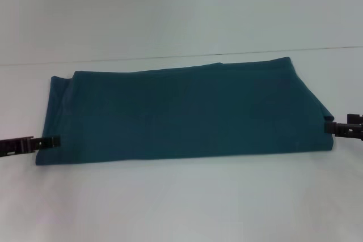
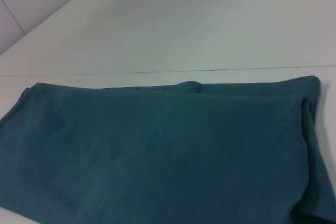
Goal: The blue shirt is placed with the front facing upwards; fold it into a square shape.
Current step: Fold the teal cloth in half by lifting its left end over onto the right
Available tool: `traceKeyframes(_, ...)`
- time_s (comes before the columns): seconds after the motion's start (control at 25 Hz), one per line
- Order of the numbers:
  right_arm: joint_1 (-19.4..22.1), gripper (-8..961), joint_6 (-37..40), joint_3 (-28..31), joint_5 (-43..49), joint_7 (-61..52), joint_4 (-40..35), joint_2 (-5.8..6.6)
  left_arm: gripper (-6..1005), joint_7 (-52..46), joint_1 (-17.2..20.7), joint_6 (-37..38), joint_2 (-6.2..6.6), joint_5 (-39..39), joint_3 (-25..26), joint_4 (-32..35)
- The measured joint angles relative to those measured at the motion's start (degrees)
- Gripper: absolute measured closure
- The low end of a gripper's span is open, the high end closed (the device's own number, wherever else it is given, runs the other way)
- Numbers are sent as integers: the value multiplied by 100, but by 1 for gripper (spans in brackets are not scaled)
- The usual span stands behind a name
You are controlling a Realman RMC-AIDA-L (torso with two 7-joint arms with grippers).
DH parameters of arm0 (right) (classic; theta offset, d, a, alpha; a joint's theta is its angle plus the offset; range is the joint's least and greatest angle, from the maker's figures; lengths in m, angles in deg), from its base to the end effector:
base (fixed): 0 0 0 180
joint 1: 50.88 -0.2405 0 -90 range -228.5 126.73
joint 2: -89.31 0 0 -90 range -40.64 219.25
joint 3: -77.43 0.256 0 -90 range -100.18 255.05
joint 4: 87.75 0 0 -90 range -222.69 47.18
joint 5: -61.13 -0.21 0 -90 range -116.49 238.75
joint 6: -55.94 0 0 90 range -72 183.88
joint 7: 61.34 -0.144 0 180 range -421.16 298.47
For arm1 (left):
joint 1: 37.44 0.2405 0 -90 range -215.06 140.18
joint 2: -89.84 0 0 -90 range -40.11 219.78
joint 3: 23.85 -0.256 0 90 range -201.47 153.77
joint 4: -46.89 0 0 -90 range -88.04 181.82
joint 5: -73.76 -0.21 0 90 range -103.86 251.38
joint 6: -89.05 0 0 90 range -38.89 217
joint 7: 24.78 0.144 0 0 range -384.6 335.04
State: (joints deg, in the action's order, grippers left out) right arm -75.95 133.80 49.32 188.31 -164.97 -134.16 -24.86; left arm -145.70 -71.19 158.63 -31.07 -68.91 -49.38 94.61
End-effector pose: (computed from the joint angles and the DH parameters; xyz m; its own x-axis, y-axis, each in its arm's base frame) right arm 0.3526 0.3342 0.0872 0.5586 -0.6474 -0.5185 -0.8293 -0.4256 -0.3621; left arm -0.3256 0.3688 0.0412 0.3947 0.7744 0.4945 0.9087 -0.2495 -0.3346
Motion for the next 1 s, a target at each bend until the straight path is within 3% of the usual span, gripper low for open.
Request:
traceKeyframes(0.24,-15,21,-22,-4,0,1,2,0,228,-539,-23,205,54,-191,50,5)
traceKeyframes(1.0,-63,22,-110,-72,68,10,5,-18,233,-557,-62,-88,53,-275,4,-168)
